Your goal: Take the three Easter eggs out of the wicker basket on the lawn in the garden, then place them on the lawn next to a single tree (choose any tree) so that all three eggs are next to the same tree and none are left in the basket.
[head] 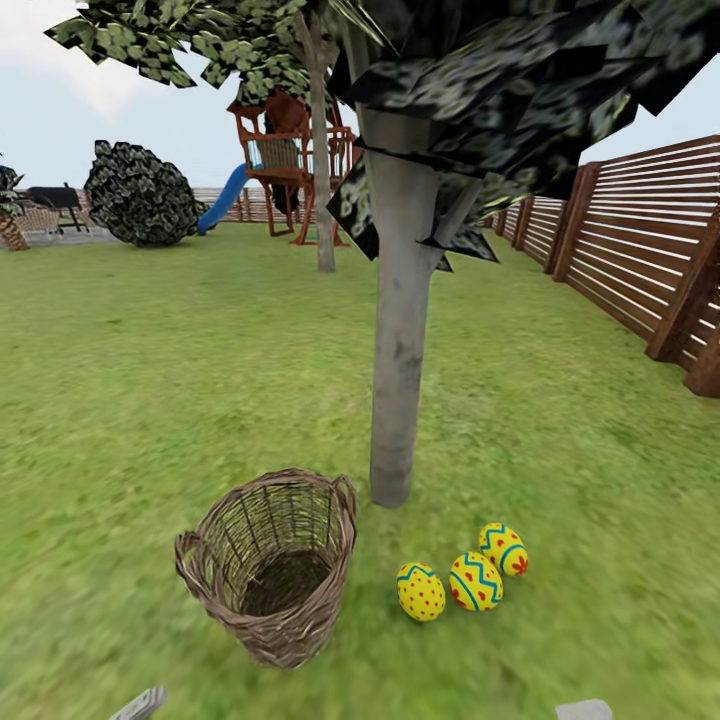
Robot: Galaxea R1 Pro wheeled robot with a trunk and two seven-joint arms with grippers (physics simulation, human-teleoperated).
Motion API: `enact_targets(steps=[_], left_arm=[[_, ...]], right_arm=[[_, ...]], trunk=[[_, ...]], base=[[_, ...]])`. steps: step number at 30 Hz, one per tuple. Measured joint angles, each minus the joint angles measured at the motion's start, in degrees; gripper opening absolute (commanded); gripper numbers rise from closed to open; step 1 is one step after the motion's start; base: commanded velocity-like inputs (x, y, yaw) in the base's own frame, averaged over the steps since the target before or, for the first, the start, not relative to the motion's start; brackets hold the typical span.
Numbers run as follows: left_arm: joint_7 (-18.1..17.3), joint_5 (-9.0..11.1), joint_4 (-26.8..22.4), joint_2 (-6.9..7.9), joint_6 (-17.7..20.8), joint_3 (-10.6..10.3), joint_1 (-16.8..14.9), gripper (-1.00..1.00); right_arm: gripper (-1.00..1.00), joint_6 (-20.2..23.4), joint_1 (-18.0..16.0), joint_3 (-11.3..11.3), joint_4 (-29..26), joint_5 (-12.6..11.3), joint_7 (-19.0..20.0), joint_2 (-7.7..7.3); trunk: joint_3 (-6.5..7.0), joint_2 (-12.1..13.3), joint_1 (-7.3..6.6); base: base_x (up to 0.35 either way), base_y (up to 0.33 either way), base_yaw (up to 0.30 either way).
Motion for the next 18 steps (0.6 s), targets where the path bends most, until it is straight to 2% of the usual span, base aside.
enact_targets(steps=[10, 18], left_arm=[[0.07, 0.0, 0.04, -0.31, 0.0, 0.0, 0.0, 1.0], [0.07, 0.01, 0.1, -0.42, 0.0, -0.05, 0.01, 1.0]], right_arm=[[1.0, -0.02, -0.03, 0.0, -0.01, 0.1, 0.0, 0.0], [1.0, 0.66, 0.92, -0.01, 0.1, -0.08, 0.11, 0.48]], trunk=[[2.22, 0.13, -0.26], [3.51, 3.13, -1.9]], base=[[0.0, 0.0, 0.0], [0.0, 0.0, 0.054]])
